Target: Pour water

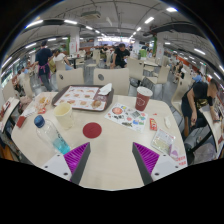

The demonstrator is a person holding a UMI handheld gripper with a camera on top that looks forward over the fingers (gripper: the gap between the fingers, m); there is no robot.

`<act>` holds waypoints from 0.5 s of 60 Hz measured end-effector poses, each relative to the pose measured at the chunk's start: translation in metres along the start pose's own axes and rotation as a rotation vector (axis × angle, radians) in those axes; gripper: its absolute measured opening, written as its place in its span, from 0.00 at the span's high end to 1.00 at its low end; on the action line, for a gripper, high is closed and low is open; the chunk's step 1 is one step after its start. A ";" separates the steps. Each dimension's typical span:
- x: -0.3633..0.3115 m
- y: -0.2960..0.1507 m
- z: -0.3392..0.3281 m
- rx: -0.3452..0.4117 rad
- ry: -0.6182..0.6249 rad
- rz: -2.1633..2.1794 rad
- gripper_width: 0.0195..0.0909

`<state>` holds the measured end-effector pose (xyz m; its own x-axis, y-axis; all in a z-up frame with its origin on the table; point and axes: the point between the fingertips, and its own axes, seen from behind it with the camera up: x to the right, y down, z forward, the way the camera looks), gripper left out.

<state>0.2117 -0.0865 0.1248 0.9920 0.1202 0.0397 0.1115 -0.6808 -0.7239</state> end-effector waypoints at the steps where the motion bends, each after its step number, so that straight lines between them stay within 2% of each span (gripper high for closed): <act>1: 0.001 0.000 -0.001 0.000 0.000 0.003 0.08; 19: -0.004 0.023 -0.005 0.011 0.057 0.016 0.07; 30: -0.057 0.055 -0.019 0.021 0.047 0.055 0.07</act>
<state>0.1620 -0.1451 0.0958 0.9983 0.0484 0.0318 0.0560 -0.6700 -0.7403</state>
